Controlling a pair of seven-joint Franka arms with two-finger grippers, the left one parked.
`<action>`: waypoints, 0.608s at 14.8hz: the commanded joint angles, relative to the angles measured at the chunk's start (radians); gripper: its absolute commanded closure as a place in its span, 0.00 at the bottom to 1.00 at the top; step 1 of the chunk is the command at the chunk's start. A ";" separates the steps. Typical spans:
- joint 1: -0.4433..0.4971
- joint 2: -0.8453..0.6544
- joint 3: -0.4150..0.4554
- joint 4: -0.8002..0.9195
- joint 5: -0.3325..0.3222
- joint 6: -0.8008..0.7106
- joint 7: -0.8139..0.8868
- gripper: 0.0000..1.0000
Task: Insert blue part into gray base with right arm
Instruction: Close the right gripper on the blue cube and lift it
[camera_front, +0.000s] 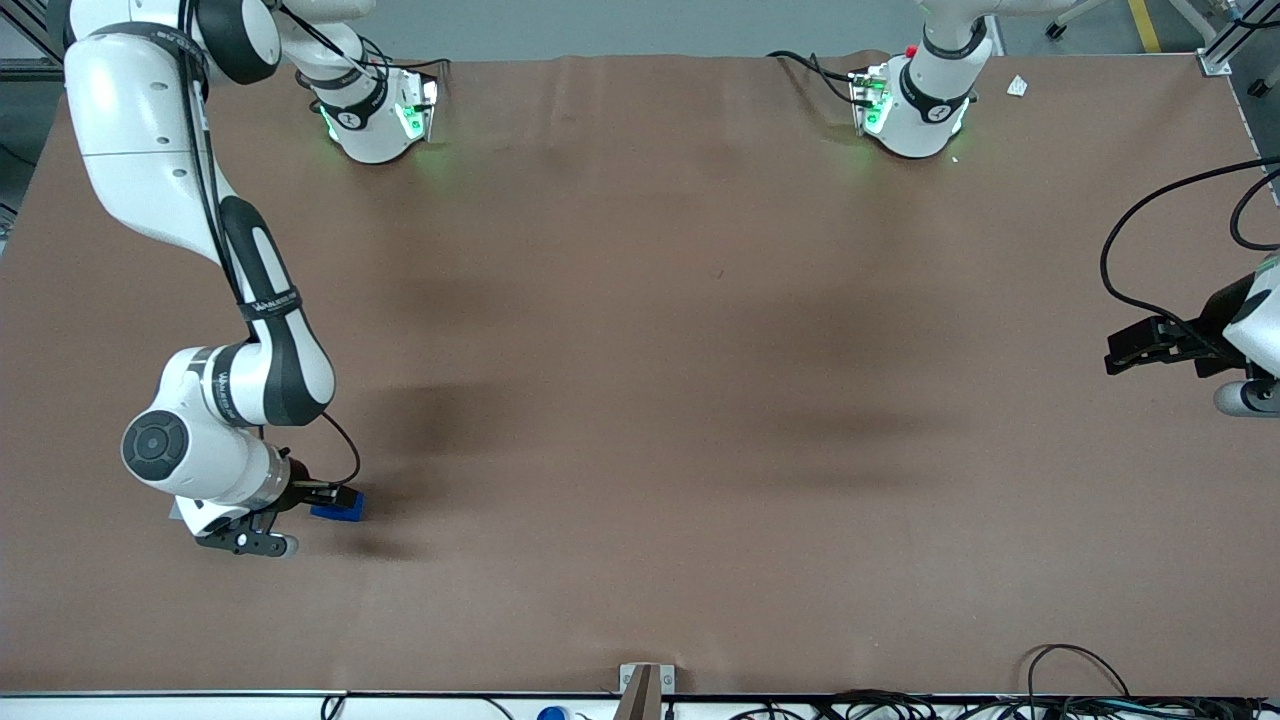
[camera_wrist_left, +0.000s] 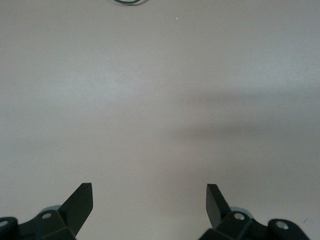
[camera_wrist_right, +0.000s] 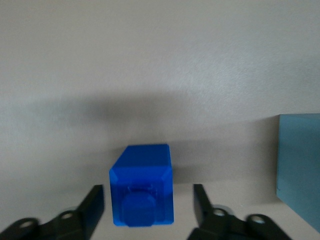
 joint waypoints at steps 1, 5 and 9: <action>0.002 0.000 0.003 0.012 0.028 -0.060 -0.077 1.00; -0.009 0.003 0.004 0.016 0.041 -0.068 -0.066 1.00; -0.027 -0.025 -0.003 0.155 0.042 -0.225 -0.066 1.00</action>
